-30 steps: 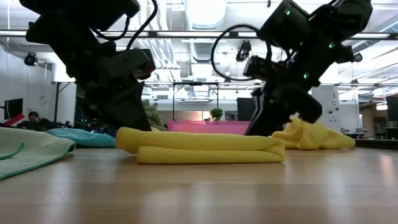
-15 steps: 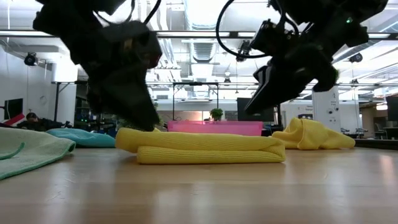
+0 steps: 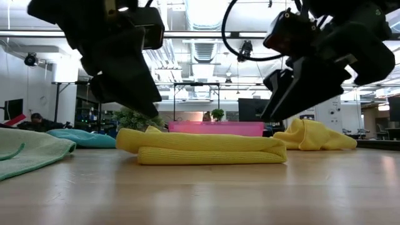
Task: Fold microfiber towels
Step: Fold the bottom yellow microfiber towel
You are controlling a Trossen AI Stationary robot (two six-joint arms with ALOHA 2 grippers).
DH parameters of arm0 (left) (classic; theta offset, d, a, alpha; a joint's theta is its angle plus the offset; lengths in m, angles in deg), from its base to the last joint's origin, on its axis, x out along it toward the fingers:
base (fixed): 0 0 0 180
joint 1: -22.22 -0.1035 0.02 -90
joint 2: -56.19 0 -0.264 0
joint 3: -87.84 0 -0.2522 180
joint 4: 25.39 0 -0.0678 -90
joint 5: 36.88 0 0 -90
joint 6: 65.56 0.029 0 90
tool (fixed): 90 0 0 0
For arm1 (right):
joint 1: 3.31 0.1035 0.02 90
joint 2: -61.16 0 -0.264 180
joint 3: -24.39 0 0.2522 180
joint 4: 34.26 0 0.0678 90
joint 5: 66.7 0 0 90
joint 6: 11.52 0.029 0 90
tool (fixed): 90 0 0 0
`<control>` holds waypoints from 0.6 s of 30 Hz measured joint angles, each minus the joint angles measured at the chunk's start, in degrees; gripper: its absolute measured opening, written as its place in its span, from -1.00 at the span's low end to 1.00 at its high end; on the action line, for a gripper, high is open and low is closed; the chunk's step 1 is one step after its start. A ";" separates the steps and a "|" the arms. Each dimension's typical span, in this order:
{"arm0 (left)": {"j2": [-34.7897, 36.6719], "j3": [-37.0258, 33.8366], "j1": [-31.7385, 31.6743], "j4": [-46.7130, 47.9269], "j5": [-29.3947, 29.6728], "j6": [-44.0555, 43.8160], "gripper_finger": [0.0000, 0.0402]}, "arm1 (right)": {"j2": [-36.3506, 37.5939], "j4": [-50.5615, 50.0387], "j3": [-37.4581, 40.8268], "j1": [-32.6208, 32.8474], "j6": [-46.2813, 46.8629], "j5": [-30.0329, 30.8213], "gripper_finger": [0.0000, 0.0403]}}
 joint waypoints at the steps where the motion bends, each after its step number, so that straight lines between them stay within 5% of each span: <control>1: -0.20 -0.03 0.50 -0.13 1.01 0.11 -0.08 | -0.32 0.12 0.00 0.02 0.03 -0.01 -0.18; 10: -6.34 1.01 1.98 -3.50 7.32 4.37 0.10 | -4.27 1.87 0.13 -0.01 0.06 1.55 -0.17; 18: -9.97 0.91 2.07 -2.34 7.31 4.33 0.10 | -4.89 2.43 0.13 0.23 0.03 1.64 -0.56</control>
